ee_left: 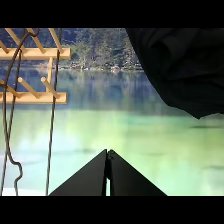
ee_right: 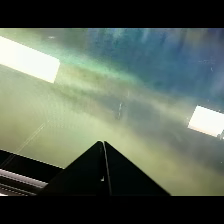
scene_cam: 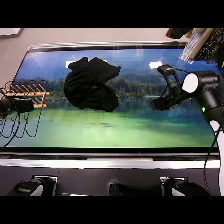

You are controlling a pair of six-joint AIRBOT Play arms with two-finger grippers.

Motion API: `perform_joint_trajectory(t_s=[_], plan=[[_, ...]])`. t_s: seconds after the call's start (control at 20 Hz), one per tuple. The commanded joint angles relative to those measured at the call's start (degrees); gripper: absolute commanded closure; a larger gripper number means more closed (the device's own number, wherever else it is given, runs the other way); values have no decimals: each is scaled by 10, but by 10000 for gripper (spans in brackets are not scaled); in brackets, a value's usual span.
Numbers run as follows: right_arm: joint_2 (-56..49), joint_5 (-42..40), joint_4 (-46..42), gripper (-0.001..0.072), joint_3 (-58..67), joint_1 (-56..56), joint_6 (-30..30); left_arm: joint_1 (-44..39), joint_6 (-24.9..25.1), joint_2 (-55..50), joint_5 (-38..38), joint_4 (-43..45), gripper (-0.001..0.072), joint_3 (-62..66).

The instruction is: Fold the clothes and pants, and hang the long-sleeved shirts on hangers.

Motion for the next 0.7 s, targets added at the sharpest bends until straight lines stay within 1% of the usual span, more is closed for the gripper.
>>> perform_joint_trajectory(t_s=[0.0, 0.25, 0.3, 0.35, 0.4, 0.45, 0.5, 0.6, 0.65], plan=[[0, 0, 0, 684, 0, 0, 0, 0, 0, 0, 6, 0, 684, 0], [0, 0, 0, 684, 0, 0, 0, 0, 0, 0, 11, 0, 683, 0], [0, 0, 0, 684, 0, 0, 0, 1, 0, -1, 31, 1, 638, -2], [0, 0, 0, 684, 0, 0, 0, 1, -14, -3, 47, -3, 358, -3], [0, 0, 0, 684, 0, 0, 0, 1, -41, -7, 55, -25, -13, -5], [0, 0, 0, 684, 0, 0, 0, 7, -77, -24, 61, -47, 32, -7], [0, 0, 0, 684, 0, 0, 0, 15, -92, -50, 58, -90, 32, -7], [0, 0, 0, 684, 0, 0, 0, 37, -85, -133, 69, -212, 31, -7], [0, 0, 0, 684, 0, 0, 0, 43, -59, -182, 94, -272, 31, -7]])
